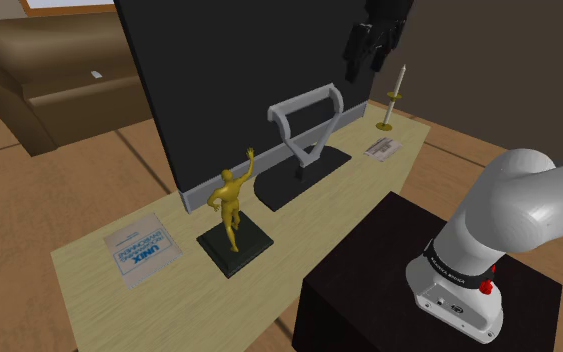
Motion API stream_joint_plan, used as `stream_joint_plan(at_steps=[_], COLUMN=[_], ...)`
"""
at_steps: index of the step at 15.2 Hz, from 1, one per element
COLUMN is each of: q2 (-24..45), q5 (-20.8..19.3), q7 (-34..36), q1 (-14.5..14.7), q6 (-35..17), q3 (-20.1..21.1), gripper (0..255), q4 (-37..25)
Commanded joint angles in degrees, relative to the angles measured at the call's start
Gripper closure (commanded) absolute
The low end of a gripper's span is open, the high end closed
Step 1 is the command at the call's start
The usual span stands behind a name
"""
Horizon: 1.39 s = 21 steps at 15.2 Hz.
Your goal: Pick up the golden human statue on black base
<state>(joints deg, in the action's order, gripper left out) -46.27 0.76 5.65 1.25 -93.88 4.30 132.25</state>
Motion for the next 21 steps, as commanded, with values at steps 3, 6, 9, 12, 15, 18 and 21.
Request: stream_joint_plan(at_steps=[3, 6, 9, 12, 15, 18, 21], q2=[2.12, 5.88, 10.29, 15.29, 20.84, 26.87, 33.37], q5=[1.02, 2.32, 3.28, 3.75, 3.61, 2.69, 0.86], q7=[2.55, 6.36, 10.15, 14.02, 18.04, 22.3, 26.89], q1=[0.17, 0.37, 0.4, 0.28, 0.0, -0.38, -0.73], q6=[-2.66, -6.67, -10.64, -14.49, -18.12, -21.43, -24.31], q3=[1.98, 4.94, 7.91, 10.85, 13.73, 16.5, 19.03], gripper=[0, 0, 0, 0, 0, 0, 0], q4=[0.86, 1.56, 1.55, 0.82, -0.61, -2.75, -5.59])
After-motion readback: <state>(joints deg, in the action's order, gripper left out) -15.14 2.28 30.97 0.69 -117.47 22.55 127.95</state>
